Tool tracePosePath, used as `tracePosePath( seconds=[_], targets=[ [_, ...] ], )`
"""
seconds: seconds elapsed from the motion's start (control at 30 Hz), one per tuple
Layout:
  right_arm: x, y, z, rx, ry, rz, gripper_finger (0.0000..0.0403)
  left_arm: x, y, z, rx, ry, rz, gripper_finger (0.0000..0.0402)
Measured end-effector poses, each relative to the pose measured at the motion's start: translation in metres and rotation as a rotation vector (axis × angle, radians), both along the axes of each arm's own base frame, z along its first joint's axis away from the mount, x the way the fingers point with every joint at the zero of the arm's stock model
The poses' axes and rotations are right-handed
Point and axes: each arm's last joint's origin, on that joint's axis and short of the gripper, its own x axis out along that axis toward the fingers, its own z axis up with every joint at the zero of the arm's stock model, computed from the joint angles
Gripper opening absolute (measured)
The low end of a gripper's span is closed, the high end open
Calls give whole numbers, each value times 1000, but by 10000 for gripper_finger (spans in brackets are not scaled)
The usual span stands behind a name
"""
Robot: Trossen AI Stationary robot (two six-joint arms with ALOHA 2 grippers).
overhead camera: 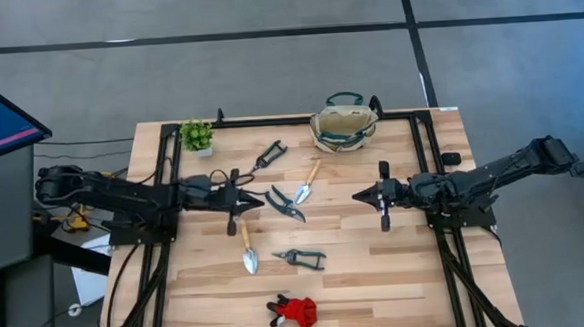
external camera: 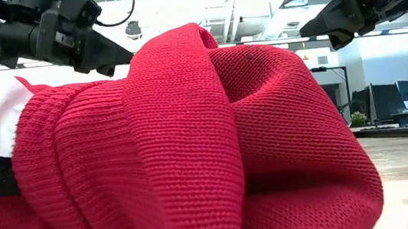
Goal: Pick & Place Garden tools in Gardening bag
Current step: Put the middle green shears into the gardening bag
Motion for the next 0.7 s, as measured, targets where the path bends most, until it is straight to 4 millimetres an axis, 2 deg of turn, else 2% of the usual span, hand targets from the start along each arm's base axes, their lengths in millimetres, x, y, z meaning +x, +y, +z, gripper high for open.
tracePosePath(
  seconds=[0.17,0.47,0.7],
  targets=[
    [0,0,0,0,-2,0,1,11,0,-4,13,64,-4,2],
    [0,0,0,0,-4,-1,1,43,1,-19,116,225,-47,2],
    [0,0,0,0,-2,-1,1,55,1,-14,143,404,-69,2]
  ],
)
